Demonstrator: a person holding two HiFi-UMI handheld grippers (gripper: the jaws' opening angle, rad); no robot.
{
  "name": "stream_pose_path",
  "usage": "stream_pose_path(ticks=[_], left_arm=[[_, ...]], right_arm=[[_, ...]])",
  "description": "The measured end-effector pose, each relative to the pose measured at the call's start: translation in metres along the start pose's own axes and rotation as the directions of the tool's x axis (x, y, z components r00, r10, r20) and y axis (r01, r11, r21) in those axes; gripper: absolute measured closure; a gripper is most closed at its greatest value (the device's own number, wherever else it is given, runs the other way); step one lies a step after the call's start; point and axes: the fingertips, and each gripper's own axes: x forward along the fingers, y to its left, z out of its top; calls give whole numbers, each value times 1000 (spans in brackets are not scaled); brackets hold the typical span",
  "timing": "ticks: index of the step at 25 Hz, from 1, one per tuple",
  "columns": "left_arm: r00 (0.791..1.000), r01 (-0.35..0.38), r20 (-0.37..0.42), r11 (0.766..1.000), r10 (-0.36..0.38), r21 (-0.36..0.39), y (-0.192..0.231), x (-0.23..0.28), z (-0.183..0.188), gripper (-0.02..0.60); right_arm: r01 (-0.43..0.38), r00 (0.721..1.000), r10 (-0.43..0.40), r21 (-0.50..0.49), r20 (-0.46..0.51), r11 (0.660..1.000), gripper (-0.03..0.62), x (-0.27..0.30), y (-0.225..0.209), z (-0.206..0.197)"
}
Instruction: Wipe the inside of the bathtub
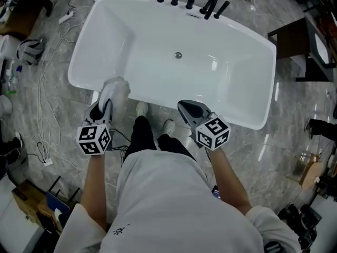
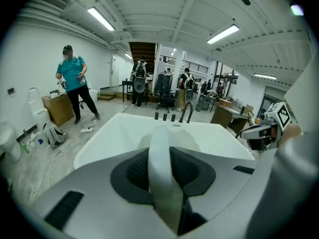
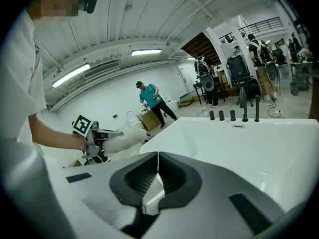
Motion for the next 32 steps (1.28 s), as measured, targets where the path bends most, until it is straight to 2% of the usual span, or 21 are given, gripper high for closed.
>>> stream_pose_path(ticks=[5,9,14,18,23,32], left_arm=[[997,-22,-69,1000,22,10,56,33,-12,483],[991,-29,-128,998,35,49,106,61,-18,483],[984,-45,-168,998,53,50,151,87,-36,483],[983,-65,-172,997,70,39,178,103,-46,483],[981,-70,-179,997,75,33,206,123,-64,483],[974,-89,-207,996,90,15,255,151,-105,485]], right_arm=[[15,998,-18,-47,-65,999,574,41,1,-2],[20,996,-23,-37,-81,999,574,80,-3,4],[8,995,-10,-17,-95,1000,574,129,2,-1],[-59,990,54,-34,-132,998,574,179,23,-11],[-152,965,143,-25,-219,988,574,246,48,-35],[-324,891,265,-109,-369,940,576,363,94,-74]])
